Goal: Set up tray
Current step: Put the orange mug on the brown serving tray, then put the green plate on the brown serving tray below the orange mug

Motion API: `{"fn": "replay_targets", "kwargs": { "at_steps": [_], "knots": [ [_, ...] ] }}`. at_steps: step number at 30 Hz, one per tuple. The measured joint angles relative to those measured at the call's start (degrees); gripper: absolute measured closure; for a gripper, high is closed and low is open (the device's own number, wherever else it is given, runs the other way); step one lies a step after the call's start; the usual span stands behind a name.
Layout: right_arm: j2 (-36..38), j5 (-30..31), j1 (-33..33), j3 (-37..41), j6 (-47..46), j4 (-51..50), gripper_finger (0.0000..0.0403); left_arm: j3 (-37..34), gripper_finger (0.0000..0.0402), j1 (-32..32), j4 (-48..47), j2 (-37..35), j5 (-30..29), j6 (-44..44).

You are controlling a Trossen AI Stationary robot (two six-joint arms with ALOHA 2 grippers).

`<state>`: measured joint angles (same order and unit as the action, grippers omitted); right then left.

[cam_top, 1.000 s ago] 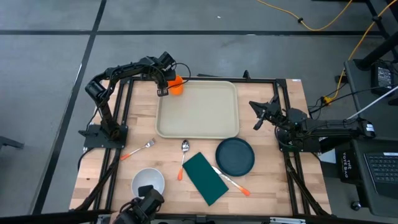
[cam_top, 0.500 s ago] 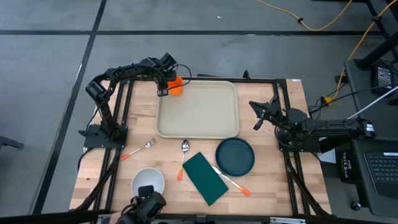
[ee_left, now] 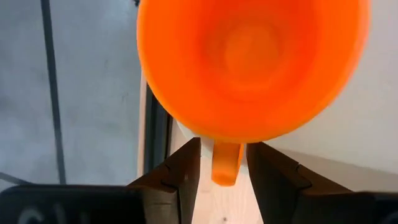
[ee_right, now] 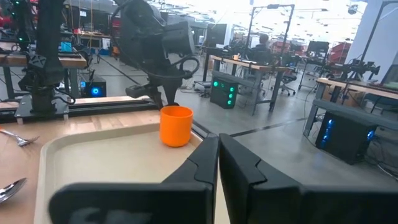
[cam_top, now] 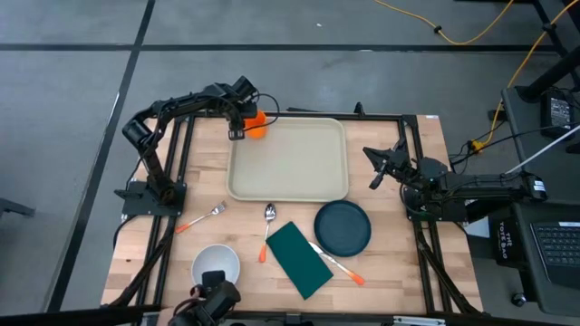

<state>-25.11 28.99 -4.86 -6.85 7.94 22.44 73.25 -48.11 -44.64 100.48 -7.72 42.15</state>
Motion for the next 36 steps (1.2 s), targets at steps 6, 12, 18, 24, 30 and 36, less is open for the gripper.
{"fn": "replay_targets", "kwargs": {
  "at_steps": [6, 12, 18, 24, 30, 36],
  "knots": [
    [0.0, 0.0, 0.0, 0.0, 0.05, 0.0, 0.0383, 0.0, 0.0276, 0.07, -0.1, -2.88, 0.0, 0.14],
    [0.0, 0.0, 0.0, 0.0, 0.07, 0.0, 0.0383, 0.0, 0.0276, 0.43, -0.31, -7.34, -0.12, 0.02],
    [-0.02, -0.02, 0.0, 0.0, 0.07, 0.0, 0.0383, 0.02, 0.0282, 3.04, -1.09, -13.82, -0.09, -1.7],
    [-0.02, -0.04, 0.0, 0.0, 0.1, -0.02, 0.0383, 0.02, 0.0298, 7.0, -3.19, -19.3, 1.43, -6.82],
    [-0.02, -0.04, 0.0, 0.0, 0.1, -0.02, 0.0383, -4.14, 0.0344, 8.63, 0.38, -22.13, 14.48, -11.01],
    [-0.02, -0.04, 0.0, 0.0, 0.1, -0.02, 0.0383, -15.21, 0.0397, 11.29, 11.94, -25.4, 16.43, -13.09]
  ]
}}
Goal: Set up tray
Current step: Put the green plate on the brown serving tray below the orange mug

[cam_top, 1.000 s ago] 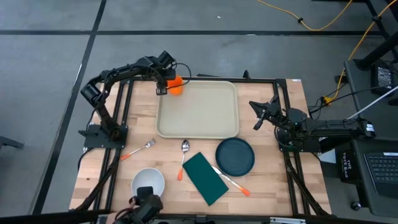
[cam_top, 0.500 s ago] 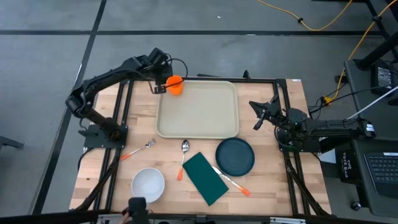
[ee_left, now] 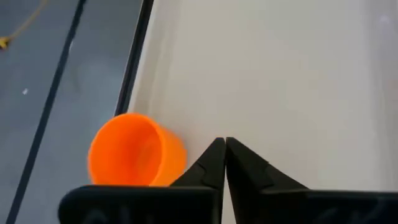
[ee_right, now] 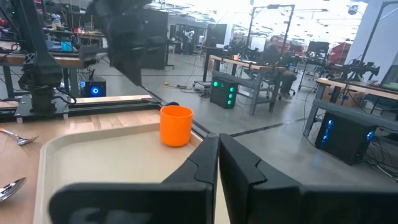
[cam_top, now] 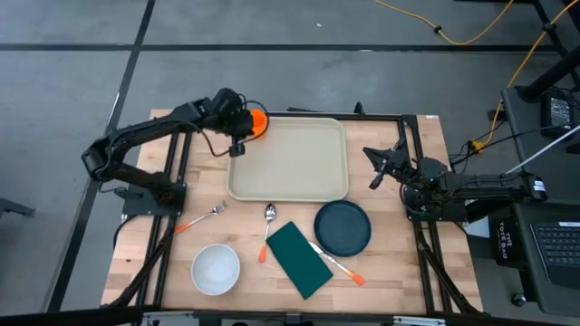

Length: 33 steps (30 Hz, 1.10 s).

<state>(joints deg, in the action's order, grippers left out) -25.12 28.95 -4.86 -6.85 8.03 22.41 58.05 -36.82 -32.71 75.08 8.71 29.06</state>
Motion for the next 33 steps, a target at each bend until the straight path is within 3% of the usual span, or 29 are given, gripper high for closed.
{"fn": "replay_targets", "kwargs": {
  "at_steps": [7, 20, 33],
  "knots": [
    [0.0, -0.02, 0.0, 0.0, 0.0, 0.0, 0.0383, -11.39, 0.0399, 3.78, 13.51, -7.14, -0.03, -3.59],
    [-0.36, -0.04, 0.02, 0.02, -0.19, -1.21, 0.0383, -28.79, 0.0399, 10.11, 27.98, -25.58, -0.62, -11.86],
    [-0.76, -0.5, 0.02, 0.02, -1.81, -1.2, 0.0383, -33.47, 0.04, 17.55, 31.24, -31.5, -6.26, -15.0]
  ]
}}
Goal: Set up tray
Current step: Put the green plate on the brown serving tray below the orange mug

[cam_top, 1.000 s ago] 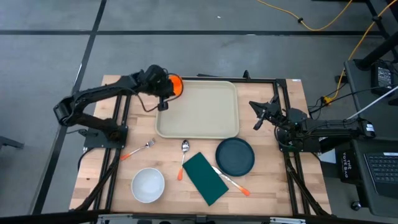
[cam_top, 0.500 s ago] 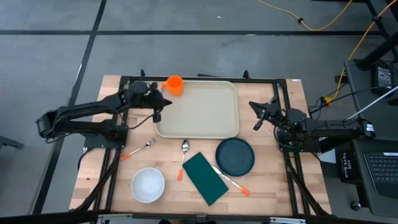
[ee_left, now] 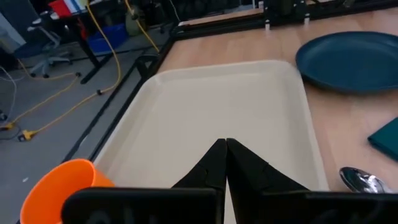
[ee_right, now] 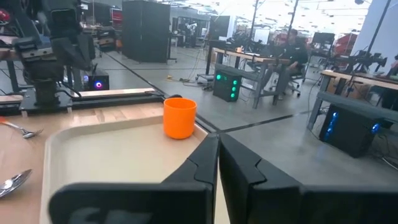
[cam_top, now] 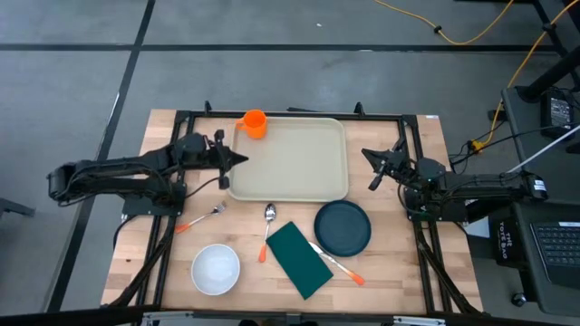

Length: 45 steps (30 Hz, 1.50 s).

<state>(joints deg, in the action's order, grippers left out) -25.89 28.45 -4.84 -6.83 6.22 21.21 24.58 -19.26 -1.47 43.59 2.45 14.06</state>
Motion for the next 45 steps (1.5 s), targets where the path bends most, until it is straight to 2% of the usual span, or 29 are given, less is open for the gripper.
{"fn": "replay_targets", "kwargs": {
  "at_steps": [15, 22, 26, 31, 37, 45],
  "knots": [
    [0.02, -0.1, 0.02, 0.0, 0.28, 0.37, 0.0383, 0.0, 0.0398, 5.47, 1.44, -0.04, -3.46, 0.09],
    [0.04, -10.12, 0.07, 0.0, 1.69, 0.34, 0.0383, 0.0, 0.0398, 6.17, 1.75, -0.04, -1.16, 0.18],
    [0.02, -10.31, 0.46, 0.0, 0.52, -0.89, 0.0384, 0.0, 0.0398, 6.4, 1.84, -0.02, -1.18, -1.21],
    [0.02, -13.32, 1.66, 0.0, 0.47, -1.52, 0.0395, 0.0, 0.0398, 7.49, 1.83, -0.02, -1.27, -2.43],
    [-1.2, -12.62, 2.67, -0.13, 0.1, -2.97, 0.0394, 0.0, 0.0398, 7.97, 1.76, -0.02, -1.39, -2.38],
    [-7.93, -12.52, 2.67, -10.49, -0.32, -15.35, 0.0397, 0.0, 0.0398, 7.91, 1.74, -0.02, -1.41, -2.38]
  ]
}}
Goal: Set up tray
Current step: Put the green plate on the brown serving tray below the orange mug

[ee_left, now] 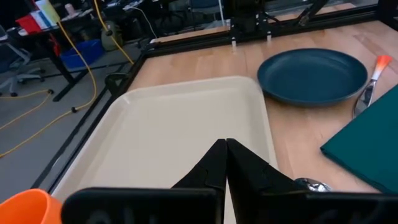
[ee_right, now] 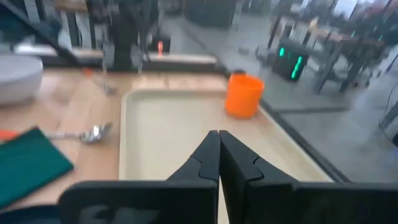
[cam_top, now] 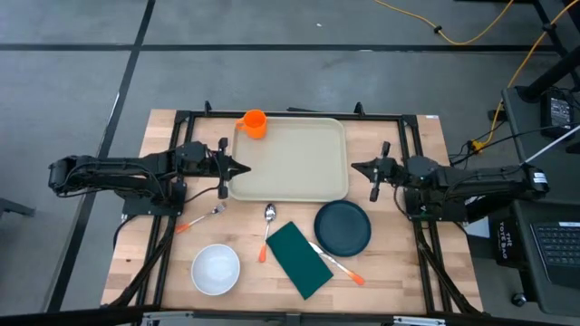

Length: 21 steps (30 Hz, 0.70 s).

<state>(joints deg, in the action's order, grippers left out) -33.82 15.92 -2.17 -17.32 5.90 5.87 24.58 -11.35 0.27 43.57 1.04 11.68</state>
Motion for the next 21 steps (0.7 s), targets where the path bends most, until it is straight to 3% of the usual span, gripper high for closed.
{"fn": "replay_targets", "kwargs": {
  "at_steps": [9, 21],
  "knots": [
    [-9.29, -0.02, 1.59, -15.94, -14.21, -32.43, 0.0399, 0.0, 0.0398, 0.0, -0.02, 0.0, -3.27, 2.39],
    [-24.82, 3.87, 16.01, -28.68, -20.57, -47.5, 0.0401, 0.0, 0.0398, 0.0, -0.07, 0.0, -2.99, 1.36]
  ]
}}
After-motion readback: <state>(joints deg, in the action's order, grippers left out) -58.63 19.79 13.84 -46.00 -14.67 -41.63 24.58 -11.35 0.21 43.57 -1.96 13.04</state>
